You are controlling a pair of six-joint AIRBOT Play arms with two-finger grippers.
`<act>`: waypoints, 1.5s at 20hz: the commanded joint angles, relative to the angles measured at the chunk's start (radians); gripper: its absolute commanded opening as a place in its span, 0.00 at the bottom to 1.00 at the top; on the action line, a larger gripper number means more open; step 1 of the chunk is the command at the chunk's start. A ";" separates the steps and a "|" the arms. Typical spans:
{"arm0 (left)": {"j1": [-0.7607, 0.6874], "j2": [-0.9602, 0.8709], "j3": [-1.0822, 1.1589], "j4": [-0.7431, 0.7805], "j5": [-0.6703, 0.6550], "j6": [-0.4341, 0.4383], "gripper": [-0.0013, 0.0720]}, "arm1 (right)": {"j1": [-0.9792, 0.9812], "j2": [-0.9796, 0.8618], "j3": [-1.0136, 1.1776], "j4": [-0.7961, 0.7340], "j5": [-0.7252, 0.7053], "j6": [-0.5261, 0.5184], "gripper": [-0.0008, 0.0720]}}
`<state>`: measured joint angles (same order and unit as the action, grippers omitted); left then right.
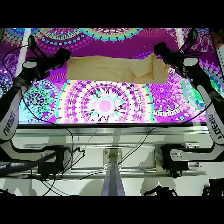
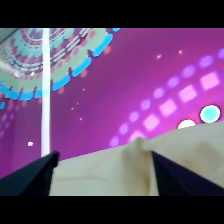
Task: Fold the clothes and pants, and hang the long-sleeved shirts on hangers.
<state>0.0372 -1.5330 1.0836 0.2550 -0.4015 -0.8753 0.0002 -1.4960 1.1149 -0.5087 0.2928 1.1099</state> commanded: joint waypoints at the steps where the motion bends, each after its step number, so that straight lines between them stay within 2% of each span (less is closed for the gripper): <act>1: 0.021 -0.023 0.021 0.181 -0.008 0.000 1.00 | -0.008 -0.055 0.036 -0.047 -0.007 -0.001 0.93; 2: 0.049 -0.018 0.021 0.243 -0.061 -0.003 1.00 | -0.020 -0.053 0.036 -0.071 0.026 -0.001 0.93; 4: 0.122 -0.021 0.022 0.311 -0.179 -0.084 1.00 | -0.051 -0.052 0.036 -0.101 0.110 -0.001 0.93; 9: 0.213 -0.150 0.087 0.359 -0.426 -0.094 0.99 | -0.068 -0.056 0.036 -0.182 0.327 -0.001 0.93; 11: 0.195 -0.225 0.146 0.358 -0.475 -0.093 0.99 | -0.068 -0.056 0.036 -0.193 0.357 -0.001 0.93; 14: 0.133 -0.292 0.228 0.359 -0.474 -0.085 0.99 | -0.068 -0.056 0.036 -0.203 0.367 -0.001 0.93; 15: 0.110 -0.303 0.243 0.360 -0.474 -0.082 0.99 | -0.068 -0.056 0.036 -0.202 0.366 -0.001 0.87; 16: 0.086 -0.311 0.251 0.364 -0.472 -0.078 0.98 | -0.066 -0.056 0.036 -0.202 0.369 -0.001 0.68; 17: 0.063 -0.314 0.254 0.376 -0.467 -0.078 0.84 | -0.060 -0.056 0.036 -0.203 0.370 -0.001 0.58; 18: 0.045 -0.314 0.254 0.390 -0.462 -0.078 0.60 | -0.047 -0.056 0.037 -0.202 0.370 -0.001 0.53; 19: 0.032 -0.312 0.256 0.402 -0.462 -0.078 0.46 | -0.024 -0.056 0.040 -0.203 0.371 -0.001 0.51; 20: 0.024 -0.304 0.256 0.414 -0.463 -0.078 0.26 | 0.003 -0.056 0.044 -0.203 0.370 -0.001 0.48; 21: 0.020 -0.288 0.256 0.428 -0.465 -0.077 0.05 | 0.036 -0.056 0.050 -0.205 0.369 -0.001 0.35; 24: 0.020 -0.175 0.256 0.570 -0.488 -0.079 0.03 | 0.137 -0.056 0.090 -0.236 0.360 -0.001 0.03; 27: 0.021 0.003 0.256 0.685 -0.663 -0.094 0.03 | 0.232 -0.059 0.140 -0.269 0.337 0.040 0.02; 30: 0.021 0.187 0.256 0.685 -0.833 -0.094 0.03 | 0.333 -0.094 0.182 -0.288 0.357 0.113 0.03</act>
<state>0.0589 -1.4971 1.3388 0.8890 -1.0744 -0.9638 0.2417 -1.5677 1.2583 -0.7742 0.6415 1.1549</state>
